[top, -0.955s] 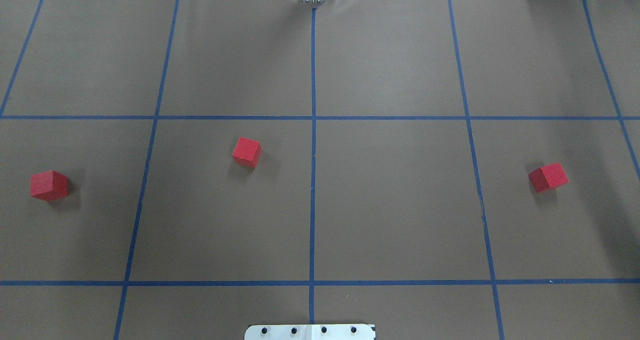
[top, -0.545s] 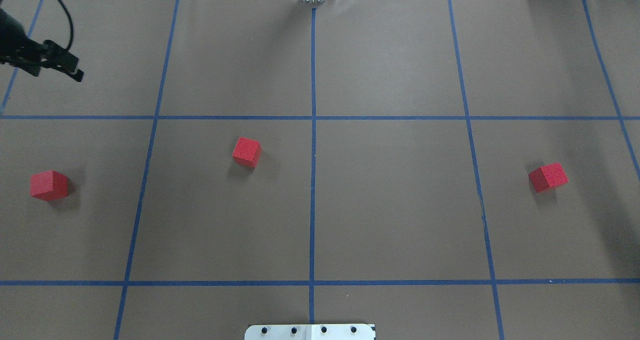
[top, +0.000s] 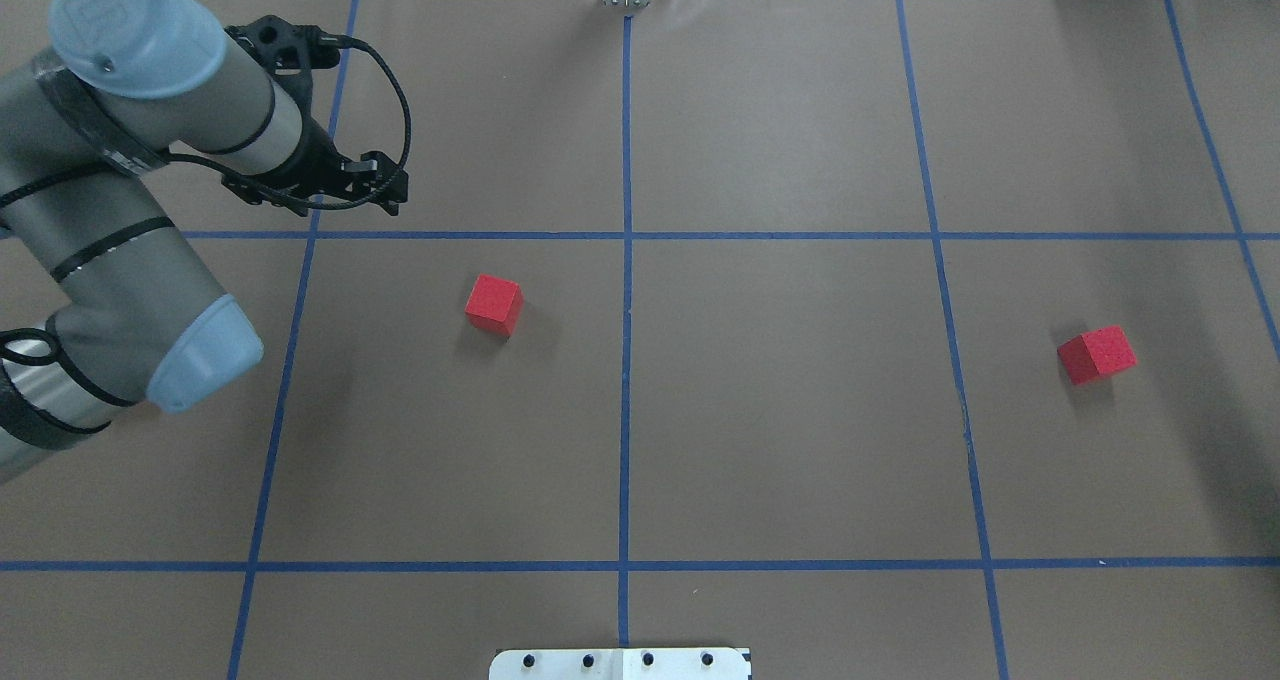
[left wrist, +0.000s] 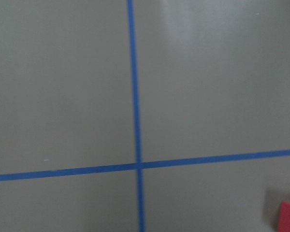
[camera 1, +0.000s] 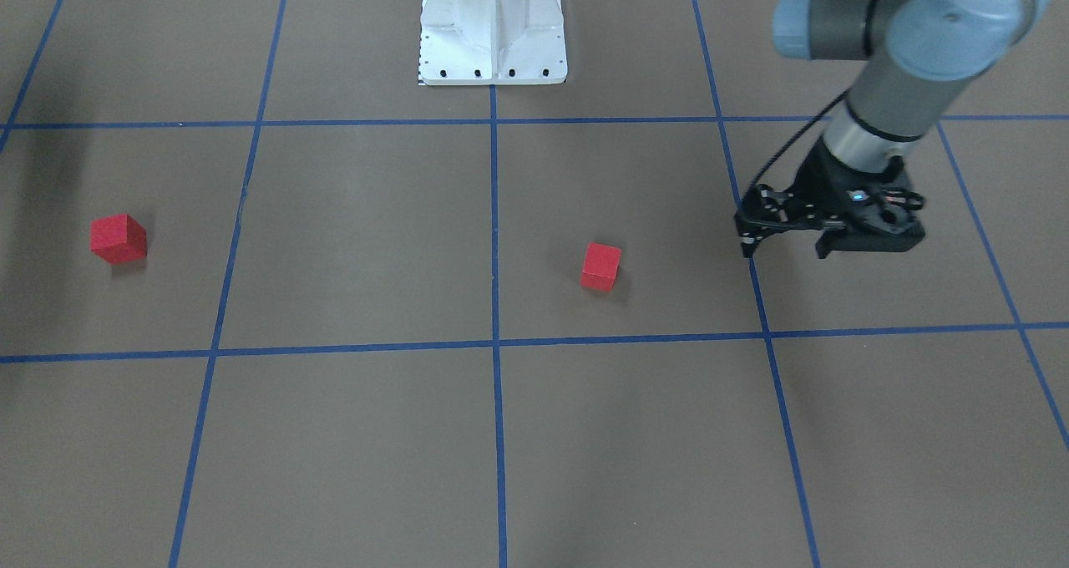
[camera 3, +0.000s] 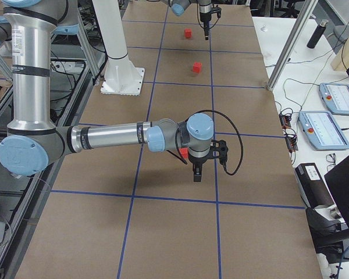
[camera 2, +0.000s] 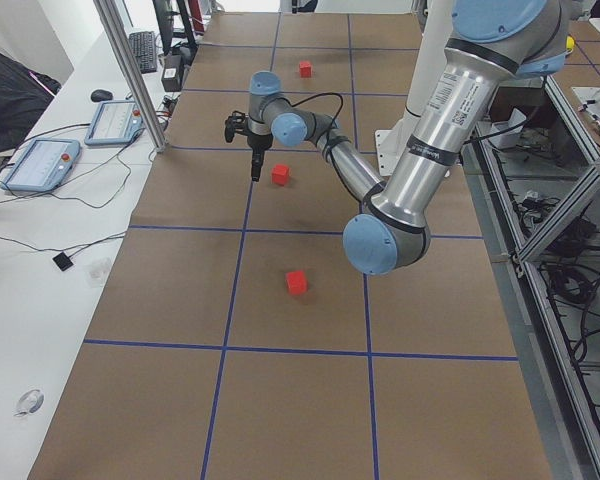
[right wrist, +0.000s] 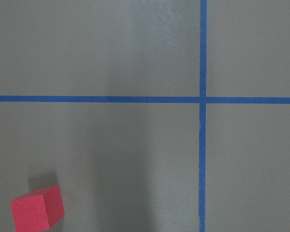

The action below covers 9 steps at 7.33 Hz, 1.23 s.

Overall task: Form red blocks into L shape at center
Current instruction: 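Move the left gripper over the central red cube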

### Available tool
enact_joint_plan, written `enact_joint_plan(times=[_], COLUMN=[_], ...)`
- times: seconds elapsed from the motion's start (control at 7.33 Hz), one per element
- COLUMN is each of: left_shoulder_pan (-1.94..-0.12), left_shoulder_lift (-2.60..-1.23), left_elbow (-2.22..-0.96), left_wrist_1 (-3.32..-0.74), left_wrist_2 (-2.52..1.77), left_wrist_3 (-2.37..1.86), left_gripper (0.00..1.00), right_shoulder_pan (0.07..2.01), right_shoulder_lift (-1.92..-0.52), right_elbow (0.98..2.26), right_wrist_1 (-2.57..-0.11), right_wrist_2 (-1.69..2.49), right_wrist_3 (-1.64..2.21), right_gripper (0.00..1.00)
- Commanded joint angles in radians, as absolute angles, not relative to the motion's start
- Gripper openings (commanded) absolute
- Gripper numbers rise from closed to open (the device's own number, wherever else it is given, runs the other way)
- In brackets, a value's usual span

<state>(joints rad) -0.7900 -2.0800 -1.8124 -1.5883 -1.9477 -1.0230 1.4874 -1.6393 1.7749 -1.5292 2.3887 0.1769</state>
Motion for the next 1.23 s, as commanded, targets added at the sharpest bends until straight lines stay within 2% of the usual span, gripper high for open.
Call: enact_joint_plan(times=[0.0,0.41,1.09], left_shoulder_pan=[-0.677,-0.637,-0.612], left_shoulder_lift=[-2.166,-2.209,-2.201], left_elbow=[-1.748,-1.588,-1.557], left_wrist_1=[-1.594,-1.791,-1.832], left_wrist_2=[-1.873,-1.818,-1.824], left_wrist_3=[-1.135,-1.134,-1.132], left_gripper=[1.00,0.99,0.99], right_shoulder_pan=[1.486,1.485,1.485], right_shoulder_lift=[-1.638,-1.632,-1.634], right_elbow=[1.775,1.773,1.759], right_wrist_1=[-1.528,-1.532,-1.532], right_wrist_2=[2.390,2.391,2.393], right_wrist_3=[0.176,0.178,0.176], right_gripper=[1.00,1.00,1.00])
